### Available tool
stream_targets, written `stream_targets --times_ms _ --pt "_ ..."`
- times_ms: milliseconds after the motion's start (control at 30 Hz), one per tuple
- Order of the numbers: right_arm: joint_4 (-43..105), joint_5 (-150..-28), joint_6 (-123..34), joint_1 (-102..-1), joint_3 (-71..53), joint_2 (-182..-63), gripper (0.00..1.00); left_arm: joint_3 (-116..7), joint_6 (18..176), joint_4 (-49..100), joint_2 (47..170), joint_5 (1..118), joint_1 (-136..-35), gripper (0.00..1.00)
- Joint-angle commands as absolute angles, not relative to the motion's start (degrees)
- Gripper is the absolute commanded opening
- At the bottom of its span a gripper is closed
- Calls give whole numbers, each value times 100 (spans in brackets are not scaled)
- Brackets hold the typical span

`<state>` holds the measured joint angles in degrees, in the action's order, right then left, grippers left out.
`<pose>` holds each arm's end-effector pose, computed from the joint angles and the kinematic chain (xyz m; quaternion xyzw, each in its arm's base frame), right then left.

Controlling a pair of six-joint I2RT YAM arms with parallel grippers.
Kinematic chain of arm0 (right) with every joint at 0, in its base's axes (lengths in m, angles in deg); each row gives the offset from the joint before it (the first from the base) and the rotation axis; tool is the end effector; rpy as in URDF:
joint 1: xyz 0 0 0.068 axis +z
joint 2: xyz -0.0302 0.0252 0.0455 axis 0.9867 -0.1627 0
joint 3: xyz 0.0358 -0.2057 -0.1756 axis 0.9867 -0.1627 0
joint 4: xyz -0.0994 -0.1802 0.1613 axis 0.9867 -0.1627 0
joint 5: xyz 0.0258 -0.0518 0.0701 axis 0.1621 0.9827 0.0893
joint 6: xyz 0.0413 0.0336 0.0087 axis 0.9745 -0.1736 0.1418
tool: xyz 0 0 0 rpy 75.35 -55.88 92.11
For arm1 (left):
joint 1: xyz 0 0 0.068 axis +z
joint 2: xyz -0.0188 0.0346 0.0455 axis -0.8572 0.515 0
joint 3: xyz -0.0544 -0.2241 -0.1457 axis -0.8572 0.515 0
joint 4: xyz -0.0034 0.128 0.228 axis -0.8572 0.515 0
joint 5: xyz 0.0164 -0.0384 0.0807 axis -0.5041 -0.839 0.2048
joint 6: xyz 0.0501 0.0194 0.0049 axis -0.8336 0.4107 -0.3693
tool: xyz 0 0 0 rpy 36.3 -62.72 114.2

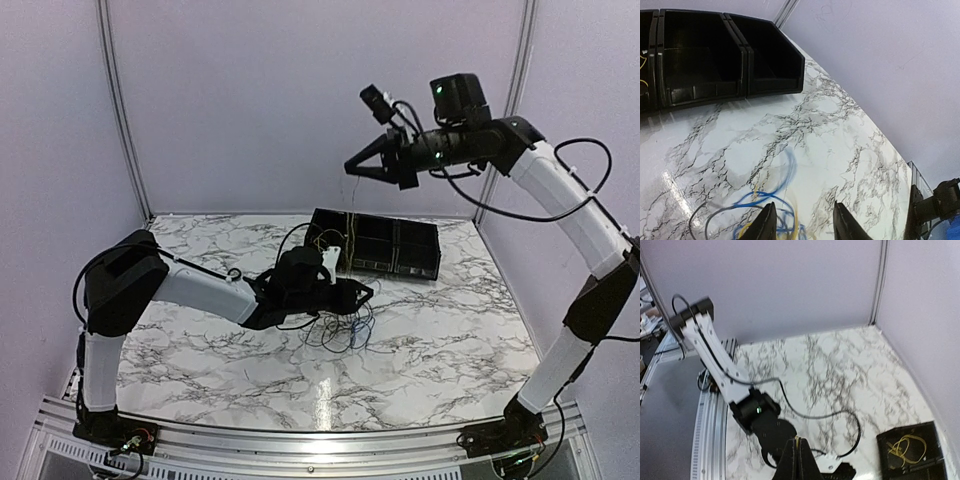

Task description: Untangle the cables

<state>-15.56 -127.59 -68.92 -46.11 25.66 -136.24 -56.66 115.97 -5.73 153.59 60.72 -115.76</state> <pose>0.2696 0.2165 0.4506 -0.5229 0.6374 0.4025 0.3978 0.2553 -0.3972 0.1825 0.2169 0.7515 -0.4627 0.4172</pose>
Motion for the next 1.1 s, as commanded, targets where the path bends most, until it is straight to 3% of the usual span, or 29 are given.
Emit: stream_targets --times_ms 0,267,400,533,833,1067 --pt "-1190 -12697 -6044 -4581 4026 -13752 0 -5308 11957 -1086 15588 5983 -11587 39" --pt "330 -11229 -6070 -4635 4976 -13639 0 -4687 12378 -1182 15712 6007 -11587 38" --pt "1146 -10941 -5996 -4878 4932 -13631 0 -4417 12432 -1201 15553 6192 -11587 37" --pt "1743 -10675 -5792 -5073 5697 -14009 0 -4285 12423 -1194 15541 6195 -11578 37" --pt "3064 -9908 -6115 -5093 6110 -13987 0 -3755 12372 -1141 15386 6140 -11574 9" --pt "3277 -9906 -6415 -5093 5496 -13757 0 -3161 11994 -971 14623 6265 -11552 5"
